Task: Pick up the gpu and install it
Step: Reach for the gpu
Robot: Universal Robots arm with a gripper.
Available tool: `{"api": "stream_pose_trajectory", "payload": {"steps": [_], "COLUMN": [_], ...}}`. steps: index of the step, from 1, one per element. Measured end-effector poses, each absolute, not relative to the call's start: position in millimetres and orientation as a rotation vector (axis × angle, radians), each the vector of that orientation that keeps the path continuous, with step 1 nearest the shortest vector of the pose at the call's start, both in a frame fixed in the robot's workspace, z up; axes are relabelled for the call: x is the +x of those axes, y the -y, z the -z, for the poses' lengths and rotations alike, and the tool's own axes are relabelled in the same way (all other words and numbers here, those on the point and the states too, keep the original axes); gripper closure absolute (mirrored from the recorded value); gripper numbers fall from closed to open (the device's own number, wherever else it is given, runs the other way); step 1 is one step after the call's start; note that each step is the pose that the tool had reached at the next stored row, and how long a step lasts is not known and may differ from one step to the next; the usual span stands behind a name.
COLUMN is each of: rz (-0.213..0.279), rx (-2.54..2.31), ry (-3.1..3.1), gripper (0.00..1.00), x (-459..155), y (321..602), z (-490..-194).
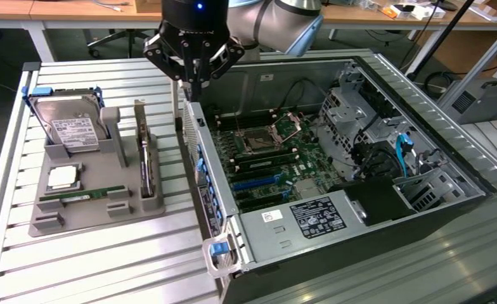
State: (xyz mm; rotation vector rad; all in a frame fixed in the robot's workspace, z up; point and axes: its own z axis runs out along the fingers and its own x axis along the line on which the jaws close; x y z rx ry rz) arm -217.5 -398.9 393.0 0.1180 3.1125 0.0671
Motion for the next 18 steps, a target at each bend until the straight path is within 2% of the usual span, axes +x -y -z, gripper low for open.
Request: {"api": "stream_pose_trajectory", "payload": {"steps": [18], "rz": [-0.067], "rx": [0.118], "ry": [-3.112], "gripper": [0.89], "x": [-223.3], "y": [398.9], "z": [-392.9]}}
